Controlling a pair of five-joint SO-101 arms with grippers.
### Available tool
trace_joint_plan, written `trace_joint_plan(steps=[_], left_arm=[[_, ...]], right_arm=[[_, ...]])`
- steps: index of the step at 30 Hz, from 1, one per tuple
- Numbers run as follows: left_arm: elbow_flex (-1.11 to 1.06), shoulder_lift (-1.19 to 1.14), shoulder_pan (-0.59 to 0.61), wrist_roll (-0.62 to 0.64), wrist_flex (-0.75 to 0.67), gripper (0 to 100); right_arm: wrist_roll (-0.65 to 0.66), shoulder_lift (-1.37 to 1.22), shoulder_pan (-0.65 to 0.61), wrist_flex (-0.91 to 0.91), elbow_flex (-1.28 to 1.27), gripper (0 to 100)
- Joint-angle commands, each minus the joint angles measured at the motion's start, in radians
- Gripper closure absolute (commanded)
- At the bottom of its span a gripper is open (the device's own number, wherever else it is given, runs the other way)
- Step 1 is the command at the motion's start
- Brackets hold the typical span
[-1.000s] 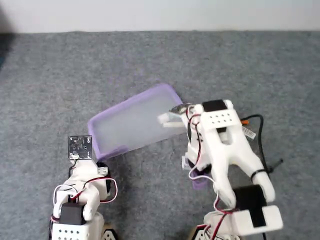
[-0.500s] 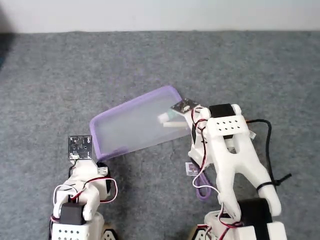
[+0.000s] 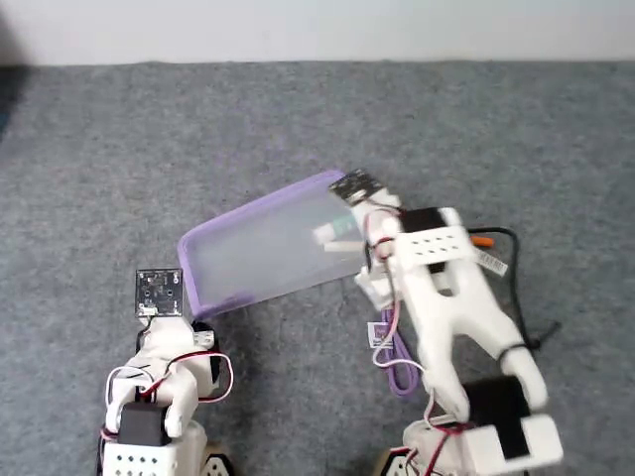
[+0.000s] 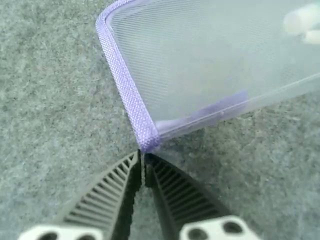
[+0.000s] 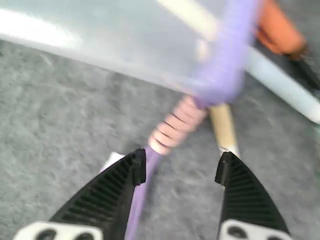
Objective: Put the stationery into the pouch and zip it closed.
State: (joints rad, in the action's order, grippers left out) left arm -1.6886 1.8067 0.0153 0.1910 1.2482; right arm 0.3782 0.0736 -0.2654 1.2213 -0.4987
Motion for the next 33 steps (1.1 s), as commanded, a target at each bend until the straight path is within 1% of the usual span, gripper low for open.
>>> trace_joint_plan(steps=[1,3,8,14,22,30,33], left_arm=[[0.005,0.018,0.0,-0.008,0.008,99],[0.005,0.018,0.0,-0.008,0.008,99],[0.005,0.018,0.0,-0.008,0.008,99],[0.005,0.018,0.0,-0.008,0.008,99],[0.005,0.018,0.0,-0.008,0.008,99],[0.005,0.018,0.0,-0.008,0.008,99],[0.005,0.018,0.0,-0.008,0.008,99]], right_arm=[[-0.068,-0.056,-0.031,-0.024,0.031,76.1],[-0.097,-0.099,-0.031,-0.022,0.063,76.2],[-0.101,-0.197,-0.025,-0.027,0.133,76.2],[-0.103,-0.309,-0.028,-0.027,0.232,82.4],[-0.101,-0.366,-0.024,-0.008,0.267,83.4],[-0.101,-0.357,-0.024,0.007,0.269,97.5],[-0.098,-0.343,-0.025,0.047,0.273,98.8]])
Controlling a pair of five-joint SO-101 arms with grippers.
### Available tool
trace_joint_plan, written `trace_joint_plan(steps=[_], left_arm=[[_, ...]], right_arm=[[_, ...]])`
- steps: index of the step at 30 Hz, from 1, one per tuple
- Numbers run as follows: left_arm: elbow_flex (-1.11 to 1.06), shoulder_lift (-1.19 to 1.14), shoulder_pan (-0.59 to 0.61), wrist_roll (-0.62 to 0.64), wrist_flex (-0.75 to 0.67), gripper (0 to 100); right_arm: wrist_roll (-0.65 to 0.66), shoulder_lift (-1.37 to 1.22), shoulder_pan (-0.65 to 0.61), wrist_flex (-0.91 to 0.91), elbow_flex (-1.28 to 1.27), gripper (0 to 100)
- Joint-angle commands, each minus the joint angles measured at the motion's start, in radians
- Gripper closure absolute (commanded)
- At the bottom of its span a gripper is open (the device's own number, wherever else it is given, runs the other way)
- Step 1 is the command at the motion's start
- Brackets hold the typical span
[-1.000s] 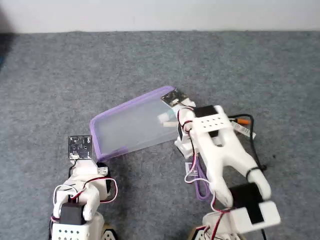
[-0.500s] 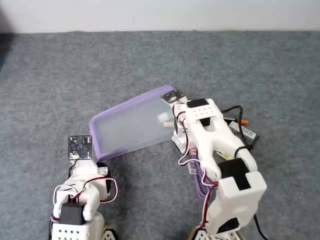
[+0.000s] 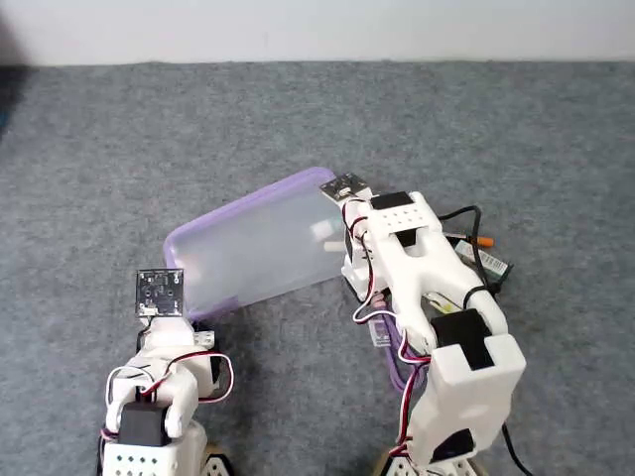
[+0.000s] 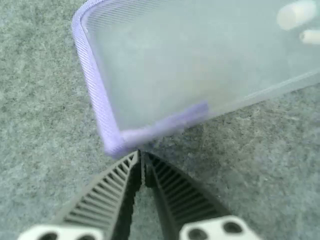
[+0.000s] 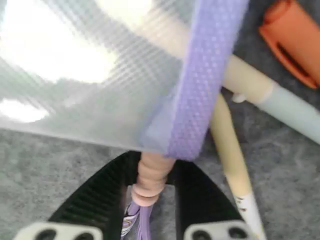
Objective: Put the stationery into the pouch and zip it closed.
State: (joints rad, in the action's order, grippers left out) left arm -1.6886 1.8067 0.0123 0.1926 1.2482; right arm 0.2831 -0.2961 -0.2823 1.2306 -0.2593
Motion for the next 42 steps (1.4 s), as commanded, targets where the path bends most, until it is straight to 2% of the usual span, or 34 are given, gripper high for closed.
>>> trace_joint_plan(steps=[1,10,18,25,28,37,42], left_arm=[[0.005,0.018,0.003,-0.009,0.008,99],[0.005,0.018,0.003,-0.009,0.008,99],[0.005,0.018,0.003,-0.009,0.008,99],[0.005,0.018,0.003,-0.009,0.008,99],[0.005,0.018,0.003,-0.009,0.008,99],[0.005,0.018,-0.008,-0.009,0.008,99],[0.005,0.018,-0.114,-0.009,0.008,99]], right_arm=[[-0.003,0.042,-0.008,0.051,0.032,98.9],[0.0,0.354,-0.036,0.252,0.029,99.0],[0.0,0.599,-0.162,0.421,0.031,99.0],[0.003,0.684,-0.277,0.498,0.037,99.0],[0.072,0.702,-0.331,0.553,0.077,99.0],[0.1,0.745,-0.414,0.558,0.265,99.0],[0.101,0.745,-0.427,0.556,0.302,99.0]])
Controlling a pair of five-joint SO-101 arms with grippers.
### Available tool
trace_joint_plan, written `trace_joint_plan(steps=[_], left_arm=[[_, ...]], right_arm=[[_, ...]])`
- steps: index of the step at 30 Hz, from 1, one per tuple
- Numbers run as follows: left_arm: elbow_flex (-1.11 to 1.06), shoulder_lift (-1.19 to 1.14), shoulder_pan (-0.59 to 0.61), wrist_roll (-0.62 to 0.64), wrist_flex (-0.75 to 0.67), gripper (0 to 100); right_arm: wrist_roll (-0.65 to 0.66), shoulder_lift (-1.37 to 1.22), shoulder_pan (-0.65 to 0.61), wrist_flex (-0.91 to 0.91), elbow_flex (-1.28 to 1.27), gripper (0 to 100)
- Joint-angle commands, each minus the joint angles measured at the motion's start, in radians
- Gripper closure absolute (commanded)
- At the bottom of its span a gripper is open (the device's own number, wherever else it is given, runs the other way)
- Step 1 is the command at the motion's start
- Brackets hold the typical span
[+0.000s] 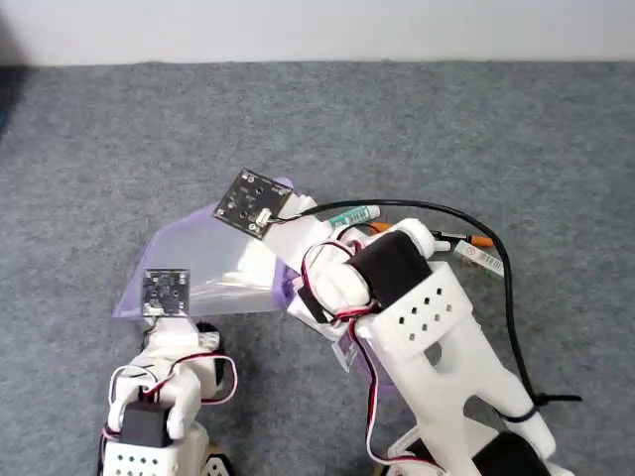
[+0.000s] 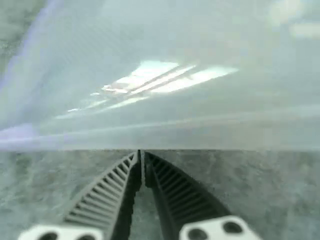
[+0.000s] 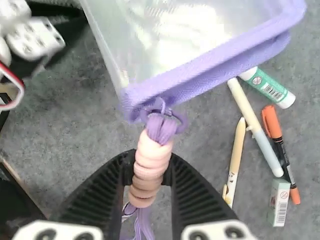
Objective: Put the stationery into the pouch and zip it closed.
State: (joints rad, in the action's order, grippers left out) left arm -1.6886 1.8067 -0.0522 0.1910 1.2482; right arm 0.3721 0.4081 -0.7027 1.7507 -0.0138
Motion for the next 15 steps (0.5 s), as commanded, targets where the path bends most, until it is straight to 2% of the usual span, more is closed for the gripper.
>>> trace_joint_plan(steps=[1,6,11,13,15], left_arm=[[0.005,0.018,-0.072,-0.008,0.006,99],[0.005,0.018,-0.184,-0.009,0.015,99],[0.048,0.018,-0.121,-0.02,0.02,98],[0.079,0.018,-0.068,-0.097,0.02,98],[0.117,0.018,0.003,-0.232,0.012,98]], right_arm=[[0.02,0.041,-0.007,0.035,0.057,99.0],[0.104,0.041,-0.036,0.021,0.057,99.0],[0.11,0.039,-0.035,-0.024,0.057,99.0],[0.11,0.039,-0.035,-0.042,0.057,99.0],[0.11,0.038,-0.033,-0.061,0.057,99.0]])
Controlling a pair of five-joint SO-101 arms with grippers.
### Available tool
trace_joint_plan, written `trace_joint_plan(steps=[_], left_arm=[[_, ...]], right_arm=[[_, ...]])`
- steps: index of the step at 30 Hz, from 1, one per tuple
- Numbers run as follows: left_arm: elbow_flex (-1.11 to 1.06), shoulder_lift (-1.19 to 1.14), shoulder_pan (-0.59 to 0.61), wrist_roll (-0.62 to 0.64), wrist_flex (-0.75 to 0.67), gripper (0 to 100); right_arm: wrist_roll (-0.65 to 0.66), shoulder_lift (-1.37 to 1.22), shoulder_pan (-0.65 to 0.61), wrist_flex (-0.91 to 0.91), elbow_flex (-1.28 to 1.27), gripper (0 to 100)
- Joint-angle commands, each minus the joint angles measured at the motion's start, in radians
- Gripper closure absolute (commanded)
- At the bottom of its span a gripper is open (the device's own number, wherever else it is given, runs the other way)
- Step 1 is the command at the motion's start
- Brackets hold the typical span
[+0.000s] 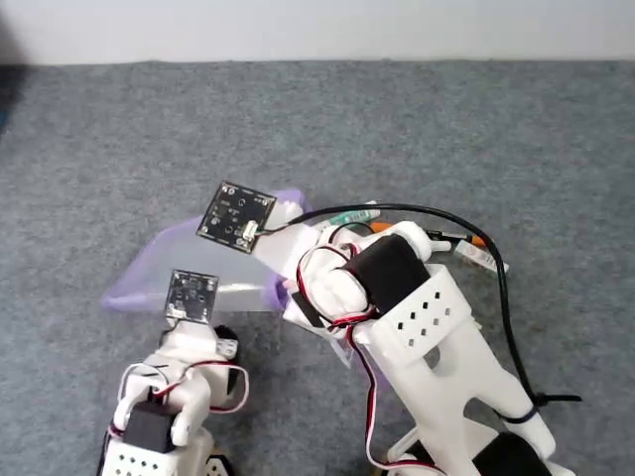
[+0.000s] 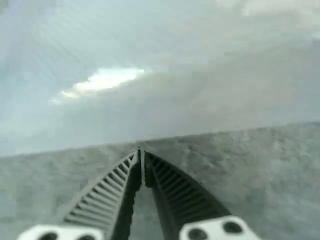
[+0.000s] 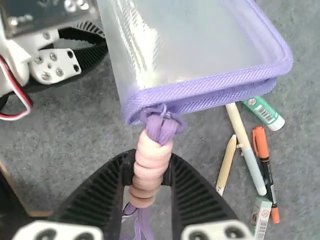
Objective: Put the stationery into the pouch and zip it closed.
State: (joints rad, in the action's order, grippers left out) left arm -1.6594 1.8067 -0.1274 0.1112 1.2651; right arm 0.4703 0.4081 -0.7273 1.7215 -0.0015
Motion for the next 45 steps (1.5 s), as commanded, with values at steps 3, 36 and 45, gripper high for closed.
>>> trace_joint_plan(steps=[3,36,45], left_arm=[[0.165,0.018,0.147,-0.215,-0.017,98],[1.01,-0.394,-0.064,0.299,0.358,76],[1.009,-0.394,-0.044,0.328,0.353,76]], right_arm=[[0.009,0.01,-0.008,-0.081,0.044,99.0],[-0.044,-0.194,-0.087,-0.18,0.304,99.0],[-0.044,-0.188,-0.102,-0.102,0.338,99.0]])
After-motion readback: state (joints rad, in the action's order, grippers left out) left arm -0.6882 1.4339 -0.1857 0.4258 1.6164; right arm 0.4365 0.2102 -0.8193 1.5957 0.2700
